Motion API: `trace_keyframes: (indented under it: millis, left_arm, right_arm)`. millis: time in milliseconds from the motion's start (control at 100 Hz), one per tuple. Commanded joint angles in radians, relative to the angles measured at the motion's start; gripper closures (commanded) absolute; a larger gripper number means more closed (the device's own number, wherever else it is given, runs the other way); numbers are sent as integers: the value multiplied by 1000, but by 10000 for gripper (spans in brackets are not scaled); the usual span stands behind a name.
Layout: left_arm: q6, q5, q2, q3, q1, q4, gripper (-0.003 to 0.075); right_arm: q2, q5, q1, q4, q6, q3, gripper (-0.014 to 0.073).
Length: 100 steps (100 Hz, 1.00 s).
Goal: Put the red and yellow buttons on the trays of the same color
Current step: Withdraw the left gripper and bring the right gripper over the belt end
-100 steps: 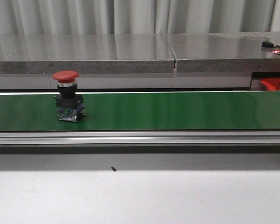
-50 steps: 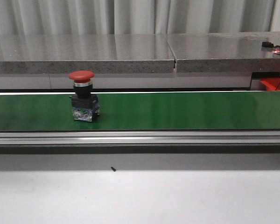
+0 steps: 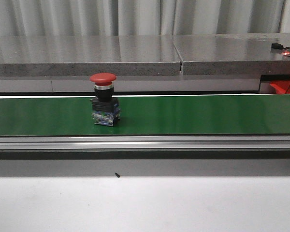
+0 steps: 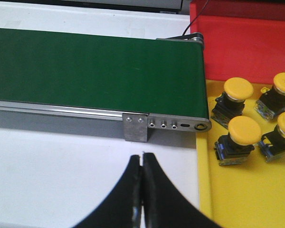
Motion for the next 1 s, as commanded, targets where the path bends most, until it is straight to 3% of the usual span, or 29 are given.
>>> trace_keyframes:
  millis: [0,200,990]
  left_arm:
    - [-25,-117,-84,45,-9,-8,739]
    - [-55,-198,-249,184,-9,-8,739]
    - [-64,-165,-753,459,-9,-65,739]
  right_arm:
    - [9,-71,0,-3,-9,-24,660]
    - [9,-71,0,-39,-10,-24,660]
    - [9,-91,0,-36,-10,-18,660]
